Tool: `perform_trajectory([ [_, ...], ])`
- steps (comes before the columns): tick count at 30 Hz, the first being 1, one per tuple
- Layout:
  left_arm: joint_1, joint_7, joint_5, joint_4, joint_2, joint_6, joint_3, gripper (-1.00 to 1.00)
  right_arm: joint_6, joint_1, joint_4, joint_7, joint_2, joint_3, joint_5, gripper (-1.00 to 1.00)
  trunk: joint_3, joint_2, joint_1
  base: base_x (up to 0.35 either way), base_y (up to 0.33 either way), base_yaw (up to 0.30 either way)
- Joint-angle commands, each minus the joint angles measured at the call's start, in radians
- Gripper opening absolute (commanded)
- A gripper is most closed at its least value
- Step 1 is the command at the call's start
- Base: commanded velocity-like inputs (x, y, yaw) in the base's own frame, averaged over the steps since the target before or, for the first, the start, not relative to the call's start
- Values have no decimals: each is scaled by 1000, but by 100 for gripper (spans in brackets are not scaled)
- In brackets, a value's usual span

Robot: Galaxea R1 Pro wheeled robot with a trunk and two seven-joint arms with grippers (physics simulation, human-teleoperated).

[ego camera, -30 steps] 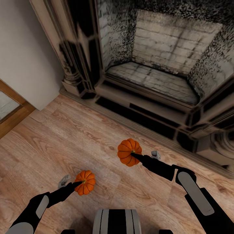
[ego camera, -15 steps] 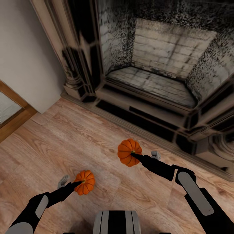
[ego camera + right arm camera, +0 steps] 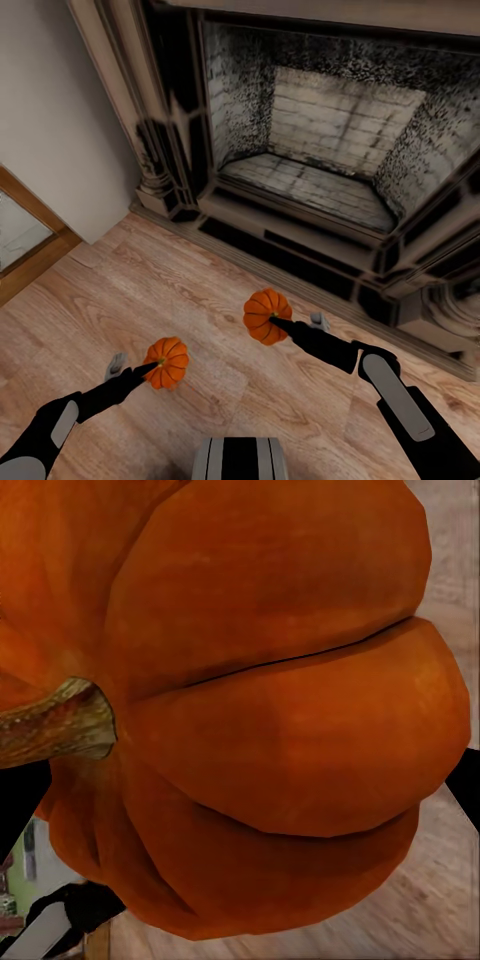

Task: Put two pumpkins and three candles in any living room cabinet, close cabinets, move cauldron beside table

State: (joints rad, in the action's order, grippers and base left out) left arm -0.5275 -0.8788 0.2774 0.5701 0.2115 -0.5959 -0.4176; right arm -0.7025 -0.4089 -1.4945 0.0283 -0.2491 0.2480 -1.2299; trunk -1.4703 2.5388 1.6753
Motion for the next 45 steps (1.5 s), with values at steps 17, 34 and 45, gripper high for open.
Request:
perform_trajectory([
  [17,0,-122,2,-9,51,-85,-5,-100,37,-1,78,-8,2,1,10,-100,65,-4,-8,0,0,0],
  [34,0,-234,-2,0,52,-162,-3,-100,37,28,208,4,4,1,-19,-100,107,-6,-12,0,0,-111],
  [45,0,-279,-13,0,52,-178,5,-100,37,29,230,67,-1,0,-17,-100,111,-6,-12,-202,0,-282],
])
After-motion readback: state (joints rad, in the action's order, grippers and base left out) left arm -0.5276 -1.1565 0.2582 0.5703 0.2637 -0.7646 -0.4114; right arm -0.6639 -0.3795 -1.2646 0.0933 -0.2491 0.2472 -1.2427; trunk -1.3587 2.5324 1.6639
